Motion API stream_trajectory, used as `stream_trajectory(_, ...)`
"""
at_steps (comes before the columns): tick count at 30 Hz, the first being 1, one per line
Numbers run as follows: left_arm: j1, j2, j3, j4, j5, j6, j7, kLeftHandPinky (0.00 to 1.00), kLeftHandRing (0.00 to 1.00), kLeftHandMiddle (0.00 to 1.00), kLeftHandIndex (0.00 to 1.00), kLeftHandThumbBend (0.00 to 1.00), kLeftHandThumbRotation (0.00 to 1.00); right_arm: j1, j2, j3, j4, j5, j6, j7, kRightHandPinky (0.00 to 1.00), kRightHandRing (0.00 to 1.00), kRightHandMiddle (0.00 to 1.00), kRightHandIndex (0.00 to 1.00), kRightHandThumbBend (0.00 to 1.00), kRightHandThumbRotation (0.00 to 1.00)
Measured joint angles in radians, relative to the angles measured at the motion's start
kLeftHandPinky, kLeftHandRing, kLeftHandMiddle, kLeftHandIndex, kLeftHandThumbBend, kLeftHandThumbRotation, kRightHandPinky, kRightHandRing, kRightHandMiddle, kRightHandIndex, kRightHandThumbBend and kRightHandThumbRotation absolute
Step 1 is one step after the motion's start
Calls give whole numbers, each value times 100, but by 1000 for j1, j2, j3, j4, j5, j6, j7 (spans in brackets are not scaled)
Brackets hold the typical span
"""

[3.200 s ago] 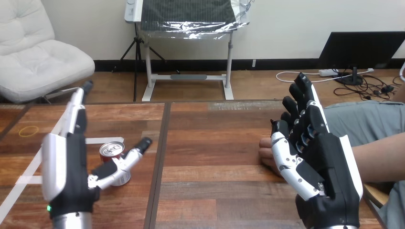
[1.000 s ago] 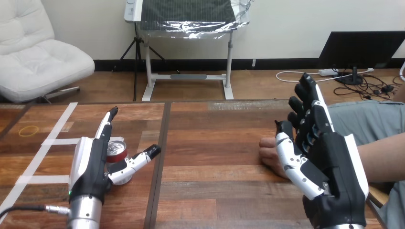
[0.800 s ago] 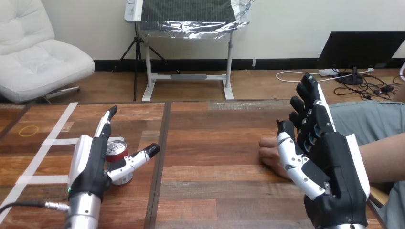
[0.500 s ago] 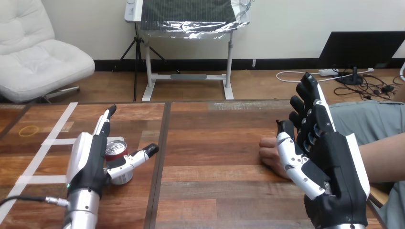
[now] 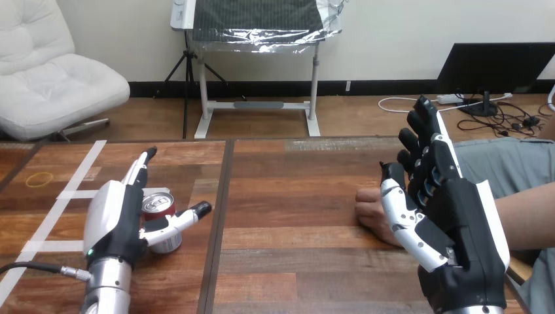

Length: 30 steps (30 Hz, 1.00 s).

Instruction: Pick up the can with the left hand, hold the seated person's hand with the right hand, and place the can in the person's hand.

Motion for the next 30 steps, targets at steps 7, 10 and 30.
stream_trajectory(7, -9, 14, -14, 39, 24, -19, 64, 85, 91, 94, 94, 91, 48, 0, 0, -2, -3, 1, 4, 2, 100, 100, 100, 100, 0, 0)
stream_trajectory(10, -9, 21, -19, 46, 35, -24, 82, 86, 91, 94, 94, 90, 47, 0, 0, -3, -3, 1, 7, 2, 100, 100, 100, 100, 0, 0)
stream_trajectory(30, -15, 40, -38, 80, 33, -25, 130, 82, 89, 92, 92, 88, 45, -5, 2, -13, -3, 3, 11, 16, 100, 100, 100, 100, 0, 0)
